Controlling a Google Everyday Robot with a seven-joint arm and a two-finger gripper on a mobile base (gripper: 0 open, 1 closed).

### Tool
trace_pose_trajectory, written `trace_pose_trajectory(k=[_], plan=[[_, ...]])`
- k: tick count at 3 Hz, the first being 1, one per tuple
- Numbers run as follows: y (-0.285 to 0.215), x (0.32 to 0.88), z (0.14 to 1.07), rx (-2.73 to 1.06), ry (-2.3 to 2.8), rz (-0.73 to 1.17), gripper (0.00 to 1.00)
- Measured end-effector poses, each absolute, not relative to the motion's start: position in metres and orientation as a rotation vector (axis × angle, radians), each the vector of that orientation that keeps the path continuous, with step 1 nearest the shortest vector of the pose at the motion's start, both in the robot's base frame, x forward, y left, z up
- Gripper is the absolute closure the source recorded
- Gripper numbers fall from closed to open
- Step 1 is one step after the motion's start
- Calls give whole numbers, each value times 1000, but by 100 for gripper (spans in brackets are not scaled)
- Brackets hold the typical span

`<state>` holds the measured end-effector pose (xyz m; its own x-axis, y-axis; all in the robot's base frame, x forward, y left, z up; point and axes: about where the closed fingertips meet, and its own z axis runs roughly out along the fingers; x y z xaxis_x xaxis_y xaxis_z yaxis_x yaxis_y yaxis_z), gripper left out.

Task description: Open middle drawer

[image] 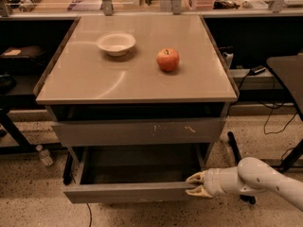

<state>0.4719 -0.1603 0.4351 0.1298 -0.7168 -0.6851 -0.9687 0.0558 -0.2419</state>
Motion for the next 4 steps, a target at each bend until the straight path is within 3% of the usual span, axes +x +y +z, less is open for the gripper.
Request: trace_pose_trajectory(k=[1,2,4], plan=[[-143,467,408,-1730,1670,496,12],[-122,459,398,-1772,1664,515,0],[-129,453,401,-1765,1665,521,41]])
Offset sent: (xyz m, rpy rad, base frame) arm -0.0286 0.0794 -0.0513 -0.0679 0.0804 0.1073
